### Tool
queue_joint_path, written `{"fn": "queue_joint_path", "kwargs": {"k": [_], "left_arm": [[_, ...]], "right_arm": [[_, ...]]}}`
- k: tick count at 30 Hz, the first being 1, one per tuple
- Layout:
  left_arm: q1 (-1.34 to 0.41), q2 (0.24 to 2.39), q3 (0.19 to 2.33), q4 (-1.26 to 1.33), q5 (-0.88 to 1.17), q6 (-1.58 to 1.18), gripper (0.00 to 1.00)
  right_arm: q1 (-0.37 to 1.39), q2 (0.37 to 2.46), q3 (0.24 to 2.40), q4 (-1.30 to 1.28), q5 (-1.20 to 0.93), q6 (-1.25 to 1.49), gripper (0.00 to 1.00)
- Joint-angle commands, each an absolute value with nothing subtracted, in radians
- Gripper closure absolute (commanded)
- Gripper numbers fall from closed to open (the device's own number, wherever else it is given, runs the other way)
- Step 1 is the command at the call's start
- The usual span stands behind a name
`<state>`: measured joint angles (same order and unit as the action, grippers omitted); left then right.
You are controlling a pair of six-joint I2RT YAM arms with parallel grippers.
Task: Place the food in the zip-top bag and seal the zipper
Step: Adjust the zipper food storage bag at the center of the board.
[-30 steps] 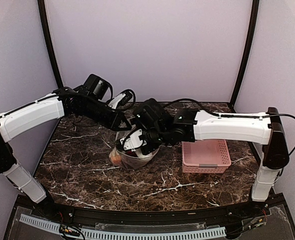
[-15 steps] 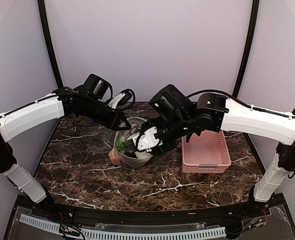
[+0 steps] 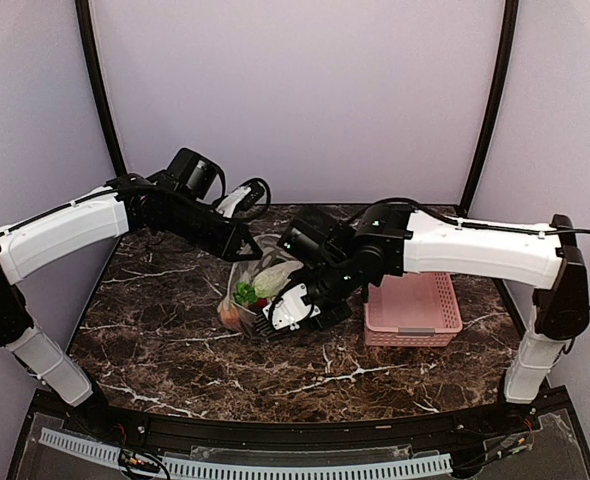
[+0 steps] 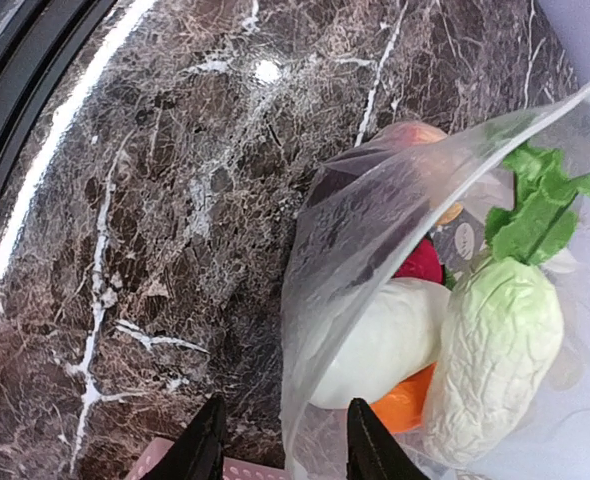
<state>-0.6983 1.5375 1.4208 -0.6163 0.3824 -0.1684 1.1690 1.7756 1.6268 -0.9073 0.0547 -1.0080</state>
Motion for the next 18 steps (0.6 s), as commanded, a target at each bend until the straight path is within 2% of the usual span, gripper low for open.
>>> {"fn": "queue_joint_path", "kwargs": {"k": [1,2,3,8,18], "left_arm": [[-0.698,1.535,1.444,-0.629,0.398,-0.157,0.99],[-0.699,1.535,1.443,-0.629,0.399,-0.157,0.99],[-0.697,1.536,1.442,-0.627,0.405,-0.159,0.99],[-0.699,1.533,1.440,-0.615,0.422,-0.172,0.89],[-0.698,1.521,1.436,-0.570,0.463,-0.194,0.95]], "right_arm": [[1.162,1.817,1.665,-0.922,0.087,-0.999,0.76],[1.163,1.821,1.676,-0.917,0.090,-0.998,0.92],[1.163,1.821,1.697,-0.917,0.084,-0.994,1.00],[1.164,1.778,1.844,-0.932,-0.056,-0.969,1.00],[1.167,1.833,1.819,-0.892,-0.003,-0.927,1.00]]}}
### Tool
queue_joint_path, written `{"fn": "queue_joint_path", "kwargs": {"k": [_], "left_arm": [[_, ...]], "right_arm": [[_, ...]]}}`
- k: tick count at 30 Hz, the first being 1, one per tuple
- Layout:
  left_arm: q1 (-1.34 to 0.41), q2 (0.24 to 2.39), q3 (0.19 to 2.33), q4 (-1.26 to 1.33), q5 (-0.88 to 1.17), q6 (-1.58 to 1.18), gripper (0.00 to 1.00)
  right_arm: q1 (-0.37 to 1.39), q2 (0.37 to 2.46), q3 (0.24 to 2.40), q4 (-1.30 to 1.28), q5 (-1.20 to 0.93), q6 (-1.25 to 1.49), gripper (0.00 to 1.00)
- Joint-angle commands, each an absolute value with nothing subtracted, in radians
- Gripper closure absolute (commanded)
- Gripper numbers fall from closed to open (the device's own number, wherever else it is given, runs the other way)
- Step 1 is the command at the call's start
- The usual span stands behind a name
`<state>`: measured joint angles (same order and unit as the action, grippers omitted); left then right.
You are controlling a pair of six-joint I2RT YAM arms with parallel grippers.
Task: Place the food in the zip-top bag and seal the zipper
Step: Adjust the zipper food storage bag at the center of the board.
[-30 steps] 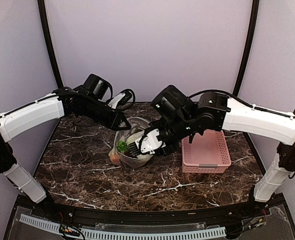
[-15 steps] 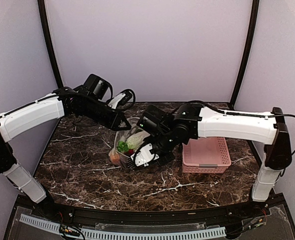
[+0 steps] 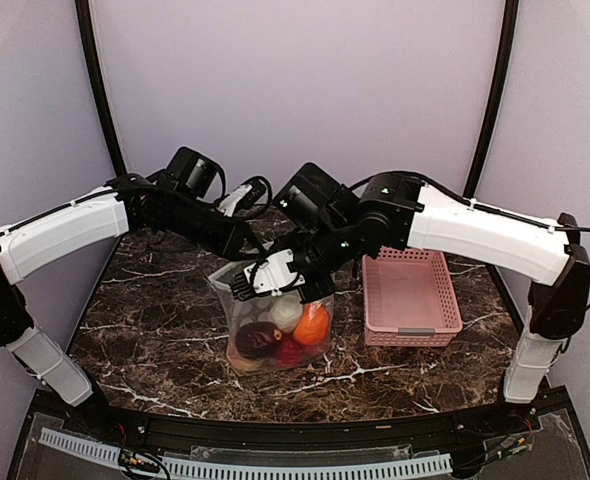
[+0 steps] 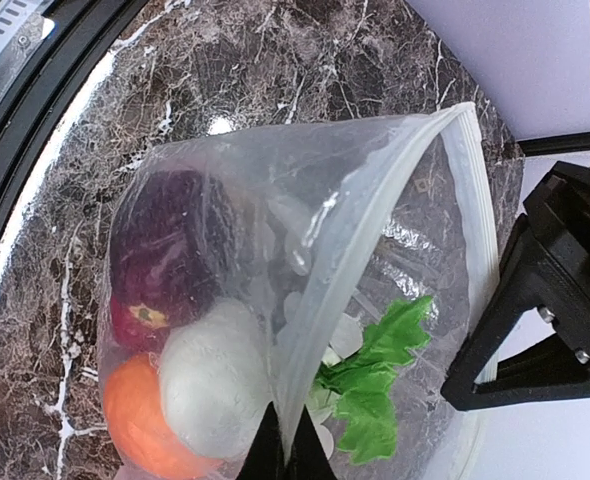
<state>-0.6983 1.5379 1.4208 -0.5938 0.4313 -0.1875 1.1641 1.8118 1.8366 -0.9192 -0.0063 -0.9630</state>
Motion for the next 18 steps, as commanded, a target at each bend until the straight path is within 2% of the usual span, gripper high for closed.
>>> {"fn": "queue_joint_path", "kwargs": {"k": [1,4,6,7,9,13,18], "left_arm": [[-0.699,1.523,1.435,-0.571,0.466,-0.195,0.95],[-0.699,1.526,1.430,-0.571,0.475,-0.199,0.93],[-0.699,1.524,1.430,-0.571,0.475,-0.199,0.82],[-0.699,1.522,1.430,-0.573,0.474,-0.200,0.73],[-0.699,1.515,1.430,-0.578,0.462,-0.198,0.63],[-0.699,1.507,1.427,-0.610,0.428,-0.185,0.59],[-0.698,1.524,1.422,-0.633,0.431,-0.181,0.60]], "right_arm": [[1.166,1.834,1.819,-0.889,-0.004,-0.922,1.00],[1.165,1.835,1.829,-0.887,-0.006,-0.912,1.00],[1.166,1.835,1.835,-0.887,-0.008,-0.908,1.00],[1.165,1.834,1.836,-0.887,-0.008,-0.906,1.00],[1.166,1.833,1.839,-0.887,-0.008,-0.902,1.00],[1.166,1.829,1.834,-0.886,-0.003,-0.898,1.00],[1.165,1.822,1.835,-0.887,-0.016,-0.891,0.99]]}}
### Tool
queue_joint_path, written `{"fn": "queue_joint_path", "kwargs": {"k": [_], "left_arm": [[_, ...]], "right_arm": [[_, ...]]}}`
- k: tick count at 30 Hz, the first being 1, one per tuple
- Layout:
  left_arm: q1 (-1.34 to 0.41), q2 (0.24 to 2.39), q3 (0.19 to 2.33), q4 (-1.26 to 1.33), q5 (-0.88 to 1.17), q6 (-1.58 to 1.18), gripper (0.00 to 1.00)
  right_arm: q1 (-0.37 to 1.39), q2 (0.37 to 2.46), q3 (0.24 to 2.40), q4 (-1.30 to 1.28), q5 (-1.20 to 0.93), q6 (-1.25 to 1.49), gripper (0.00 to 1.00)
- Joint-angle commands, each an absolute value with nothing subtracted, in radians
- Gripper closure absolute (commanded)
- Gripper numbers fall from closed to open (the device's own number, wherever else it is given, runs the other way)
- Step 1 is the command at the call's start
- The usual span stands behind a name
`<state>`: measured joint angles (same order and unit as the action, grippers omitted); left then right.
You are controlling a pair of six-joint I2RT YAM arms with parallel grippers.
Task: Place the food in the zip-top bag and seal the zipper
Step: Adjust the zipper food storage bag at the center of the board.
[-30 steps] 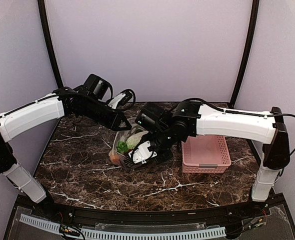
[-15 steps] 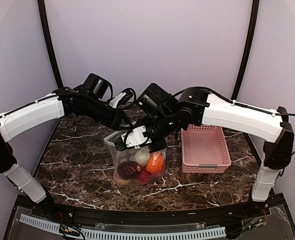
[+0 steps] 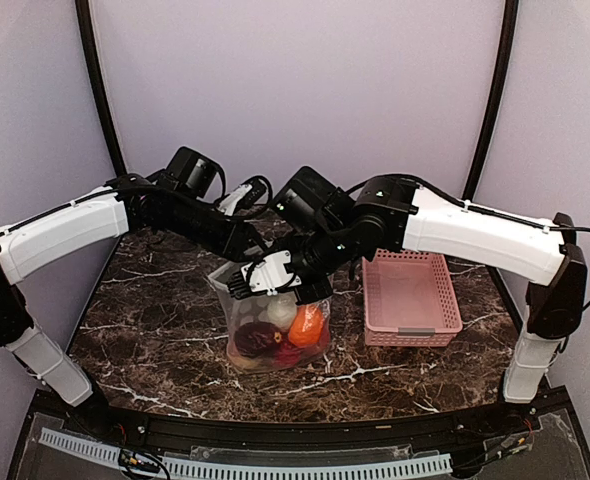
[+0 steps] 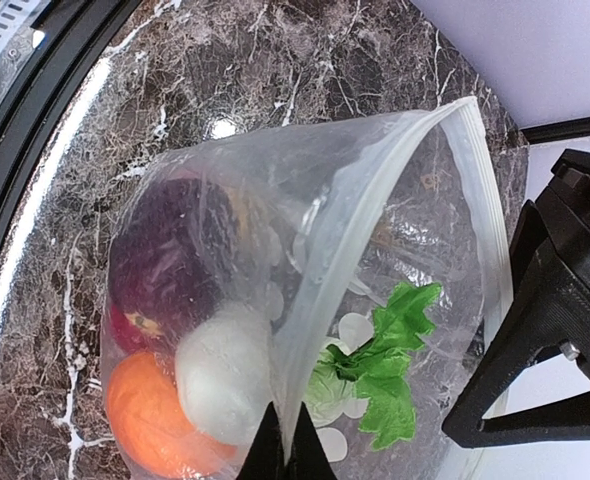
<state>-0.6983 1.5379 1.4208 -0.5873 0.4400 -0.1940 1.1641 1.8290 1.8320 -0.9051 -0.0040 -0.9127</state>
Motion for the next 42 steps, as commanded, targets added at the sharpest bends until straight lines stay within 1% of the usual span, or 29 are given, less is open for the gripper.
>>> {"fn": "queue_joint_path", "kwargs": {"k": [1,2,3,4,6,7,8,9,10,11,14,17,19,21,22,23,27,31,34,38,42], "left_arm": [[-0.698,1.530,1.422,-0.632,0.434,-0.182,0.64],[-0.699,1.537,1.422,-0.629,0.437,-0.183,0.69],[-0.699,1.541,1.422,-0.624,0.444,-0.183,0.71],[-0.699,1.546,1.420,-0.621,0.446,-0.183,0.72],[-0.699,1.553,1.417,-0.612,0.453,-0.186,0.74],[-0.699,1.555,1.416,-0.608,0.457,-0.188,0.76],[-0.699,1.557,1.415,-0.605,0.463,-0.189,0.81],[-0.699,1.558,1.414,-0.599,0.465,-0.191,0.83],[-0.699,1.560,1.411,-0.596,0.470,-0.191,0.87],[-0.699,1.561,1.409,-0.592,0.472,-0.194,0.91],[-0.699,1.565,1.408,-0.582,0.478,-0.196,0.97],[-0.699,1.566,1.410,-0.582,0.477,-0.194,0.99],[-0.699,1.565,1.412,-0.587,0.469,-0.182,0.99],[-0.699,1.565,1.413,-0.592,0.460,-0.170,0.99],[-0.698,1.565,1.414,-0.593,0.458,-0.166,0.99],[-0.698,1.567,1.414,-0.593,0.458,-0.163,0.99],[-0.698,1.570,1.417,-0.583,0.471,-0.157,0.99],[-0.699,1.566,1.405,-0.565,0.492,-0.131,0.99],[-0.698,1.564,1.389,-0.536,0.512,-0.118,0.99],[-0.697,1.571,1.390,-0.527,0.528,-0.119,0.99],[-0.698,1.572,1.389,-0.523,0.527,-0.120,0.99]], "right_arm": [[1.164,1.820,1.836,-0.887,-0.019,-0.889,0.99],[1.164,1.820,1.836,-0.887,-0.020,-0.888,0.98],[1.163,1.818,1.835,-0.887,-0.021,-0.884,0.96],[1.158,1.817,1.835,-0.889,-0.027,-0.879,0.93],[1.152,1.809,1.835,-0.901,-0.051,-0.874,0.92],[1.147,1.803,1.831,-0.902,-0.061,-0.872,0.92],[1.143,1.796,1.827,-0.902,-0.070,-0.869,0.91],[1.138,1.787,1.822,-0.902,-0.079,-0.866,0.89],[1.133,1.779,1.818,-0.902,-0.088,-0.860,0.84],[1.126,1.770,1.813,-0.903,-0.102,-0.851,0.76],[1.086,1.726,1.800,-0.906,-0.163,-0.827,0.64],[1.023,1.637,1.764,-0.899,-0.258,-0.816,0.60],[0.970,1.574,1.718,-0.873,-0.326,-0.797,0.53],[0.911,1.515,1.655,-0.841,-0.375,-0.779,0.40],[0.879,1.486,1.613,-0.820,-0.396,-0.773,0.36],[0.847,1.459,1.569,-0.802,-0.423,-0.770,0.34],[0.692,1.360,1.387,-0.699,-0.583,-0.705,0.33],[0.563,1.315,1.232,-0.552,-0.760,-0.582,0.34],[0.547,1.316,1.159,-0.492,-0.777,-0.566,0.37],[0.545,1.363,1.130,-0.444,-0.832,-0.539,0.41],[0.544,1.420,1.114,-0.374,-0.914,-0.482,0.49]]}}
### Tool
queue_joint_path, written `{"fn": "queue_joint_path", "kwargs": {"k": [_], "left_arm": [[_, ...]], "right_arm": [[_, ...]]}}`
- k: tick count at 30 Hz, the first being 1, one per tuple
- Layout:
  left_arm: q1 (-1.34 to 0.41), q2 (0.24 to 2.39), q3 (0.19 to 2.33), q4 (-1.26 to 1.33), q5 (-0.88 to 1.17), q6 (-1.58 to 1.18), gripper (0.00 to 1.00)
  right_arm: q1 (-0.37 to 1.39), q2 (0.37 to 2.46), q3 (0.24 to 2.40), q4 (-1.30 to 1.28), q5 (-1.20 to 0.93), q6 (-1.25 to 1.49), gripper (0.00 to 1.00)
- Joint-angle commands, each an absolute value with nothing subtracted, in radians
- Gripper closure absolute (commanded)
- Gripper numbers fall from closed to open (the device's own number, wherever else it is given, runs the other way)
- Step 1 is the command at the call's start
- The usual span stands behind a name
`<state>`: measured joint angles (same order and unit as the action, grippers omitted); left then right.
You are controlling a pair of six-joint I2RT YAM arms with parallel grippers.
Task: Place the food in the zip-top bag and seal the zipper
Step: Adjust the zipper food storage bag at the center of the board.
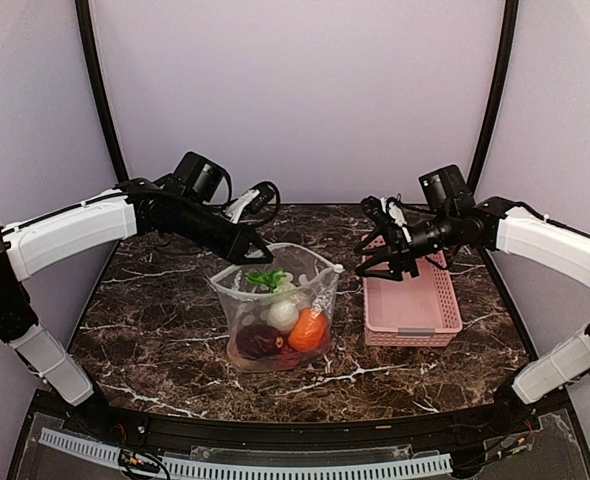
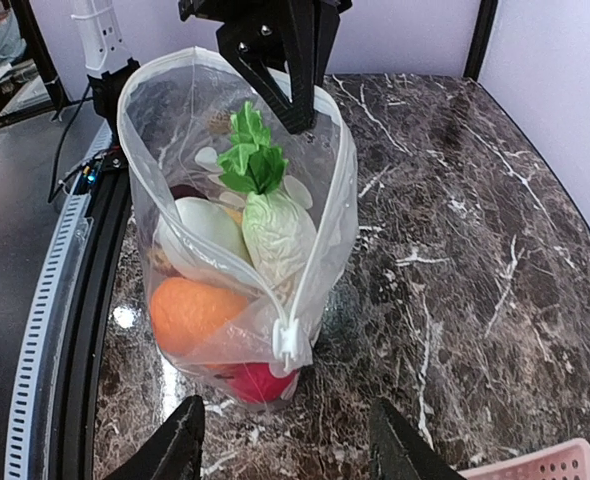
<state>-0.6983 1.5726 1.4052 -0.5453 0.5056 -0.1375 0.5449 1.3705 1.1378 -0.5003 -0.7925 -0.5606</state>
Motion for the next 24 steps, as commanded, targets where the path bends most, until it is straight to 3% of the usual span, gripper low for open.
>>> {"fn": "queue_joint_path", "kwargs": {"k": [1,15,24], "left_arm": [[-0.698,1.571,1.390,-0.523,0.527,-0.120,0.99],[-0.698,1.591,1.409,-0.534,0.524,-0.117,0.99],[-0.698,1.601,1.430,-0.550,0.519,-0.110,0.99]], "right_arm": [[0.545,1.431,1.110,-0.359,-0.924,-0.476,0.51],[0.572,1.505,1.112,-0.341,-0.892,-0.519,0.55],[0.598,1.513,1.133,-0.371,-0.810,-0.552,0.70]]}}
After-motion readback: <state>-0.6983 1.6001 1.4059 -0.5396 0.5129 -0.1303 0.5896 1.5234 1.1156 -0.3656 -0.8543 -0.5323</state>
